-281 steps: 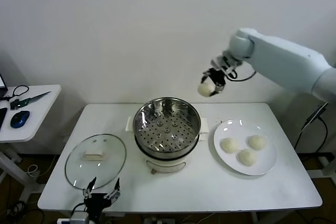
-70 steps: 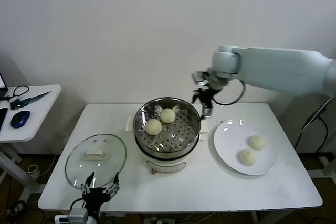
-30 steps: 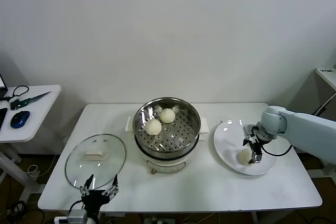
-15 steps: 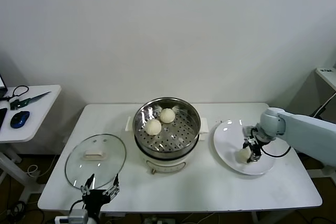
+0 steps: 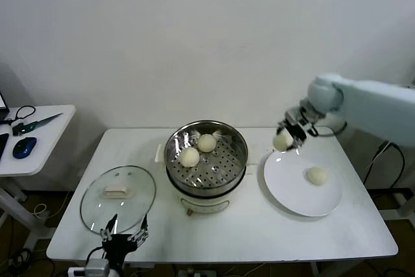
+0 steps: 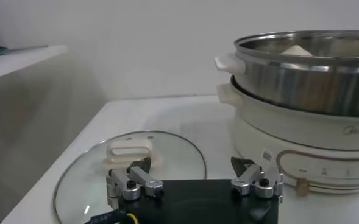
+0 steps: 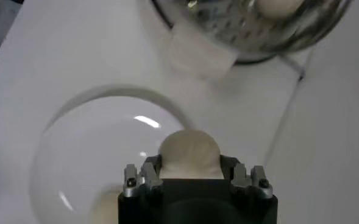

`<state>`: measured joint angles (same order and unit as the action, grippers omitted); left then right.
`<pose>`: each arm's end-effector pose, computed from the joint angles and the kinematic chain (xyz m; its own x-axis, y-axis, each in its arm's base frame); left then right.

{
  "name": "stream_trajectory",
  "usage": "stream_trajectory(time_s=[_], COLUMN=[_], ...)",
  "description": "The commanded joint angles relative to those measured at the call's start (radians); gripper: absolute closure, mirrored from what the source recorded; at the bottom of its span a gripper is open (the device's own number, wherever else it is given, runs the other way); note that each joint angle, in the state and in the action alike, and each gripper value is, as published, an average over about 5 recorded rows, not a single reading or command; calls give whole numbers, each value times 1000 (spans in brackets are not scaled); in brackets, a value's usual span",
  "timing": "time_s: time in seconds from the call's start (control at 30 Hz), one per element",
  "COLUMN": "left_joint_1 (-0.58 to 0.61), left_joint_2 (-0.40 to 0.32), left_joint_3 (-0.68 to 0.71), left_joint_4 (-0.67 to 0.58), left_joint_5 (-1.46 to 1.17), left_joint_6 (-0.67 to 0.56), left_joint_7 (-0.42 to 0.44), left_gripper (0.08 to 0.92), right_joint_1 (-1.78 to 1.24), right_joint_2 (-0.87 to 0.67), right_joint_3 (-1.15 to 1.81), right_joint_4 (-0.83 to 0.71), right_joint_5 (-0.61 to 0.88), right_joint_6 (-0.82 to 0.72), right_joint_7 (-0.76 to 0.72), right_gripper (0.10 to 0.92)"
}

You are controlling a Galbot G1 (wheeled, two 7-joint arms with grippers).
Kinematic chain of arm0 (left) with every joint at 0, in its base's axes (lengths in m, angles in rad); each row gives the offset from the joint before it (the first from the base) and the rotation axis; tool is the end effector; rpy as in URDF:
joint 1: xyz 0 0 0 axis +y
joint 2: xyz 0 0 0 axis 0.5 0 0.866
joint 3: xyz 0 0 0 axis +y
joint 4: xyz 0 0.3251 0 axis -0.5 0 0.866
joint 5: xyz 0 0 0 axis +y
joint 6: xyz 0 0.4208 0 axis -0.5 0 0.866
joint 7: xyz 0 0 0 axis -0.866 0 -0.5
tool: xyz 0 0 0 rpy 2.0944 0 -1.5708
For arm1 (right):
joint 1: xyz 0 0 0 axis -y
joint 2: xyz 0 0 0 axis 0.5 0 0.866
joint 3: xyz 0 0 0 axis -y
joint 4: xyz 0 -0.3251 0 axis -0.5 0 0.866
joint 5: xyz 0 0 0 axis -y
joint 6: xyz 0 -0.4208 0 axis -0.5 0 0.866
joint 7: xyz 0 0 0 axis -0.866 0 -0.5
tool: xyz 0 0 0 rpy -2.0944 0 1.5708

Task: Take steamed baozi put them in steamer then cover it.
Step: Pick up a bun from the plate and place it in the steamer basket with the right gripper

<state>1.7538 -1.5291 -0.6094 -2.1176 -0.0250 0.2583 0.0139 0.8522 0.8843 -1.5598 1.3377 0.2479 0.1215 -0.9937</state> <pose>0.2043 0.0352 -0.3123 -0.9140 -0.0500 0.4026 -0.0295 0.9979 0.0570 0.5880 0.0083 -0.0117 -0.2904 -0.1822 0.9394 -0.7188 -0.6065 -0.3399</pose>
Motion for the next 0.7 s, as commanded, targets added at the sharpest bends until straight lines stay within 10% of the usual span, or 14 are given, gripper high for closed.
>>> stream_trajectory(time_s=[0.03,0.7], left_joint_1=[1,9], left_joint_2=[-2,-1], left_joint_3=[1,-23], left_joint_4=[-4,-20], left_joint_5=[-3,-17], left_joint_6=[-1,0], left_joint_7=[0,0], left_gripper=[177,177], right_joint_1=[249,-148], right_joint_2=[200,359], right_joint_3=[-24,16], right_joint_4=[227,181], right_joint_5=[-51,-363], right_joint_6=[335,355], right_joint_7=[34,126], right_gripper=[373,372])
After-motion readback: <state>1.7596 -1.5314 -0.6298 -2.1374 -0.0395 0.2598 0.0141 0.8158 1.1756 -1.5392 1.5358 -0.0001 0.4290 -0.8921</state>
